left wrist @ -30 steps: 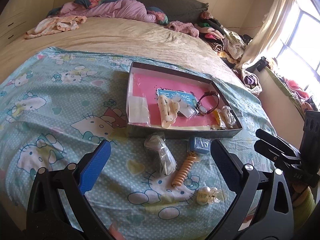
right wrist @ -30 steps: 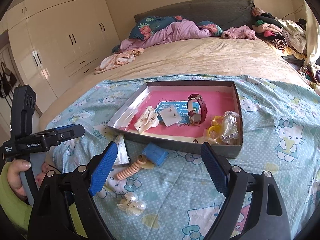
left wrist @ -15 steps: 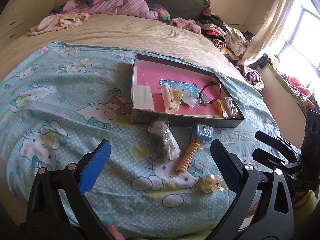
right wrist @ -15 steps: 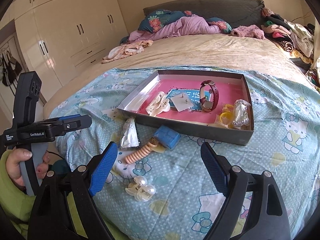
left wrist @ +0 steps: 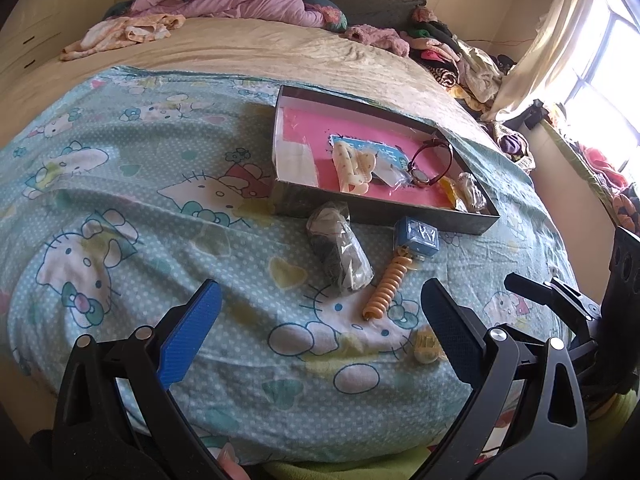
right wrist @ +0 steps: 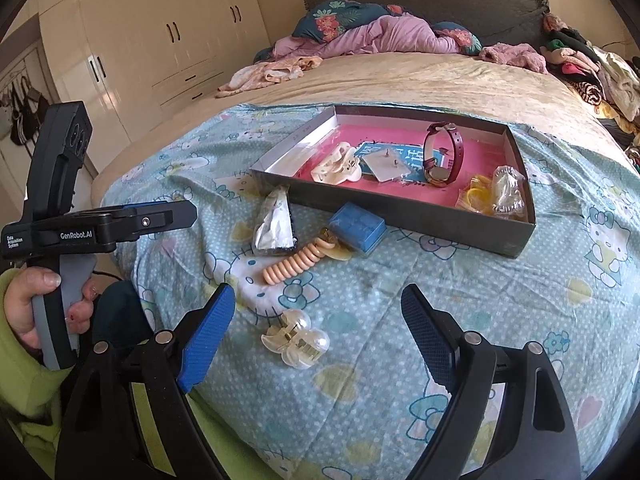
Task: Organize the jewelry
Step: 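Withdraw both open tools from the tray toward the spiral bracelet and claw clip, then grasp the clear claw clip with right tool while left tool grasps orange spiral bracelet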
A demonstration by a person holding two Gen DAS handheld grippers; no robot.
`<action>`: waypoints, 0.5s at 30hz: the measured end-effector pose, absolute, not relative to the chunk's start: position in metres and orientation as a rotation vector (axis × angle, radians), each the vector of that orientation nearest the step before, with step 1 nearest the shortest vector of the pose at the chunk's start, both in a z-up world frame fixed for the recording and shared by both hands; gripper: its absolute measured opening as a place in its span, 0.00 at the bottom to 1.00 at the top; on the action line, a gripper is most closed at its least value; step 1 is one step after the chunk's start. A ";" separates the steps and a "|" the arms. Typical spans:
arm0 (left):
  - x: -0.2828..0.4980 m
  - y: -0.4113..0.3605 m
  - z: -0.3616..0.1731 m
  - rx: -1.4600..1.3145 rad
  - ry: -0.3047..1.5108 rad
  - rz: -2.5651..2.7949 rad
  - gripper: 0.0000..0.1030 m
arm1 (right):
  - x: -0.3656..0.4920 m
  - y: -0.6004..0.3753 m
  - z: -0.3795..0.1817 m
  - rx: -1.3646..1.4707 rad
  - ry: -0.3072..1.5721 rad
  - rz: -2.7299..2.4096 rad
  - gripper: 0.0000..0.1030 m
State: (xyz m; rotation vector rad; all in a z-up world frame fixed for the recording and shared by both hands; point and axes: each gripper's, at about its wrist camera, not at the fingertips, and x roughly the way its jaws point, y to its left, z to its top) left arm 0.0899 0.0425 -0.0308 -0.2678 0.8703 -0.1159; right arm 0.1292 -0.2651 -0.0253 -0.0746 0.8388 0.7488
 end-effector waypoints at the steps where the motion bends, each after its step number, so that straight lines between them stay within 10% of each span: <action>1: 0.089 0.043 -0.032 -0.267 0.873 -0.114 0.91 | 0.129 -0.264 -0.028 -0.079 0.845 0.751 0.82; 15: 0.085 0.036 -0.043 -0.257 0.896 -0.136 0.90 | 0.117 -0.242 -0.062 -0.156 0.901 0.803 0.82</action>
